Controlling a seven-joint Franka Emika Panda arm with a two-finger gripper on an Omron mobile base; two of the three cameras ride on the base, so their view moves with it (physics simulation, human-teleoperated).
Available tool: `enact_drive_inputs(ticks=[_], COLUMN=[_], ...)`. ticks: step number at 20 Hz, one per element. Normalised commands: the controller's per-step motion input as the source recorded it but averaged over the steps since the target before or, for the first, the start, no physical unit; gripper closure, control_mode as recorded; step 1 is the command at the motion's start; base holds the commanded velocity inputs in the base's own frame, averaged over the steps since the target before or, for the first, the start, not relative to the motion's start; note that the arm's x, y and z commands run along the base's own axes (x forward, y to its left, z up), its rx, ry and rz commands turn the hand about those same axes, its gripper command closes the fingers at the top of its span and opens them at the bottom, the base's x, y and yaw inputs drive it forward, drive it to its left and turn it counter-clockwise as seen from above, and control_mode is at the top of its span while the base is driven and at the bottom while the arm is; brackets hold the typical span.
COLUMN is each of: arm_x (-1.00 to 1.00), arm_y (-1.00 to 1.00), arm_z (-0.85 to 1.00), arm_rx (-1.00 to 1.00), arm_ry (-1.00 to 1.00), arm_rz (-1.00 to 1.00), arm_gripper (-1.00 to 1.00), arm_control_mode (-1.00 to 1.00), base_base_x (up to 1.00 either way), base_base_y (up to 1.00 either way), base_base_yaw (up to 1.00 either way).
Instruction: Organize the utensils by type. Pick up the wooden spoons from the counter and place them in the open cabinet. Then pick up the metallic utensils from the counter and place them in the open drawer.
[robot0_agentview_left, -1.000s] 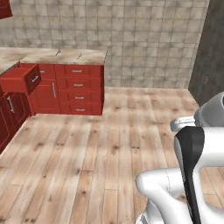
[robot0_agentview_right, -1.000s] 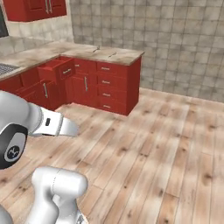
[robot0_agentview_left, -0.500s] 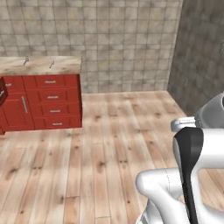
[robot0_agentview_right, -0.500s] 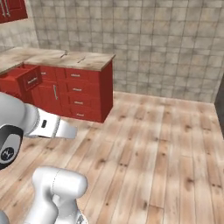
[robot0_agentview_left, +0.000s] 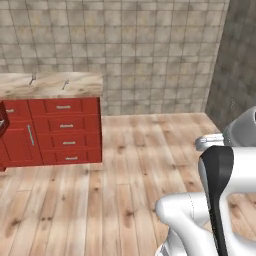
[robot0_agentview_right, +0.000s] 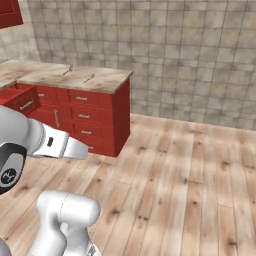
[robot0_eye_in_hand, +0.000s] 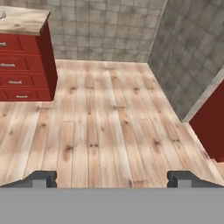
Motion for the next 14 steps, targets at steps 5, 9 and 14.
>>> enact_drive_inputs(ticks=[5,9,14], arm_x=[0.00,0.00,0.00], arm_y=[0.00,0.00,0.00], arm_z=[0.00,0.00,0.00], arm_rx=[0.00,0.00,0.00], arm_ry=[0.00,0.00,0.00], arm_rz=[0.00,0.00,0.00], arm_gripper=[-1.00,-1.00,-1.00], arm_control_mode=[1.00,1.00,1.00], base_base_x=[0.94,0.87,0.82], base_base_y=[0.54,0.73,0.82], base_base_yaw=[0.03,0.00,0.00])
